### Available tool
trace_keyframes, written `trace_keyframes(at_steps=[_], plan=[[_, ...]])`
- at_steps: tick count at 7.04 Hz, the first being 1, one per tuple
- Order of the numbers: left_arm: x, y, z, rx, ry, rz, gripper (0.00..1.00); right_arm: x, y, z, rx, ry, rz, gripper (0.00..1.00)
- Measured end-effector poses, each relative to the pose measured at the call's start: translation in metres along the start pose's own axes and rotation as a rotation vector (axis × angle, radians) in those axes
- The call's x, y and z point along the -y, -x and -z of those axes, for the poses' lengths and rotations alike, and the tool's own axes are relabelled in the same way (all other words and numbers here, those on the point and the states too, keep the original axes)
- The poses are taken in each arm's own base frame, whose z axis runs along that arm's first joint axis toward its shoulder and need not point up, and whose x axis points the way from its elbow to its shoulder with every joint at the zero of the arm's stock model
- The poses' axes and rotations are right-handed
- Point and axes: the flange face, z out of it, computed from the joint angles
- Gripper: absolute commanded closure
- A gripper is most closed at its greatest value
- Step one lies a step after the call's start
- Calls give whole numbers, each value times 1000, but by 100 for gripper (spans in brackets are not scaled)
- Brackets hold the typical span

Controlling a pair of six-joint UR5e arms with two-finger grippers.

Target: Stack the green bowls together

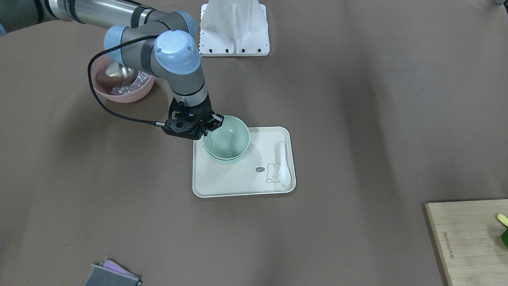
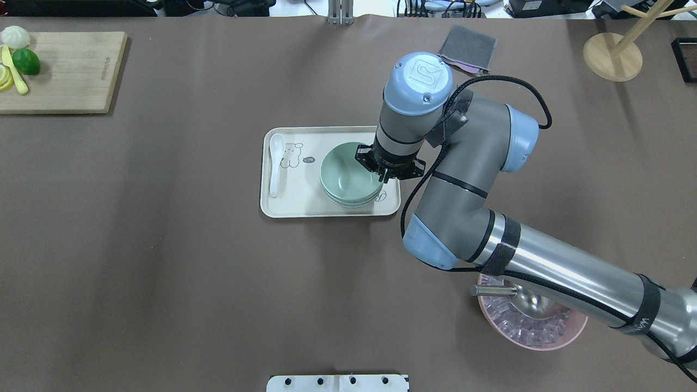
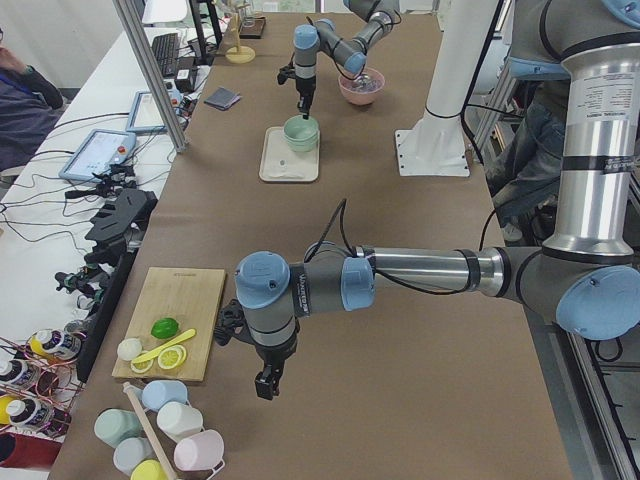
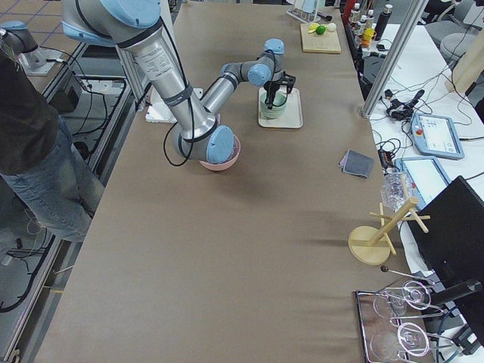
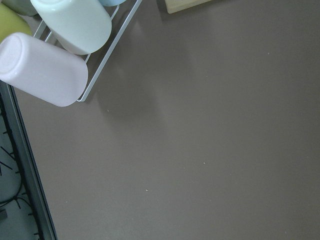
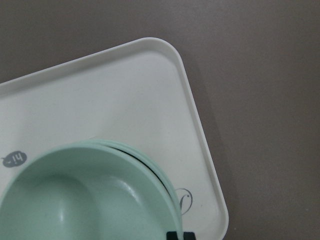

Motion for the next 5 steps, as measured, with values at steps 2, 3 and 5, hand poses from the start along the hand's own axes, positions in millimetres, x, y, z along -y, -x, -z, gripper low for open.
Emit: trace_keyframes(at_steps=[2,3,5], plan=[[-5,0,-3,-3,4,3,2,0,1,-2,7,-1,3,100],[-6,0,-4,-3,4,3,2,0,1,-2,8,-1,4,100],[-6,-1,-3,-3,3,2,2,0,1,-2,9,-4,6,100]])
